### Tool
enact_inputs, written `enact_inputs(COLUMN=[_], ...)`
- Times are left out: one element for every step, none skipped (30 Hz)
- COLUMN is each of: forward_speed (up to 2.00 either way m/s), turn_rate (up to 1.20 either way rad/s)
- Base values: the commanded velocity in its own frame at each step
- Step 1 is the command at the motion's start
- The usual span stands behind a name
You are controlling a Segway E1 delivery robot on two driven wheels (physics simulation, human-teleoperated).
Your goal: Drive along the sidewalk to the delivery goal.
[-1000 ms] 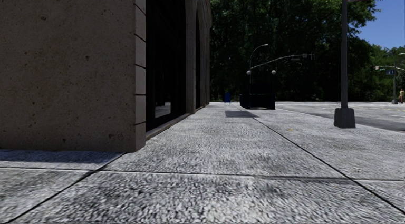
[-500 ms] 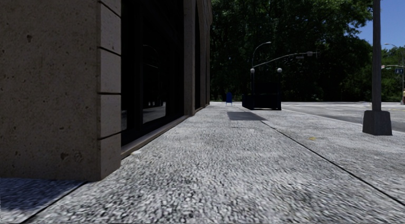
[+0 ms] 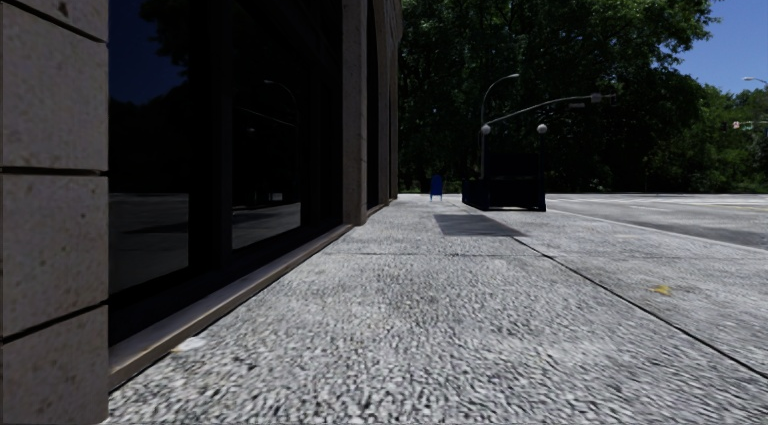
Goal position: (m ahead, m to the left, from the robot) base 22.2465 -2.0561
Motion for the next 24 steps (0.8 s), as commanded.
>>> enact_inputs(forward_speed=[2.0, 2.0, 2.0, 2.0, 2.0, 2.0, 2.0, 2.0, 2.0, 2.0, 2.0, 2.0, 2.0, 2.0, 2.0, 2.0, 2.0, 2.0, 2.0, 2.0, 2.0, 2.0, 2.0, 2.0], turn_rate=[-0.34, -0.36, -0.33, -0.33, -0.13, 0.0, 0.0, 0.0, 0.0, 0.0, 0.0, 0.0, 0.0, 0.0, 0.0, 0.0, 0.0, 0.0, 0.0, 0.0, 0.0, 0.0, 0.0, 0.0])
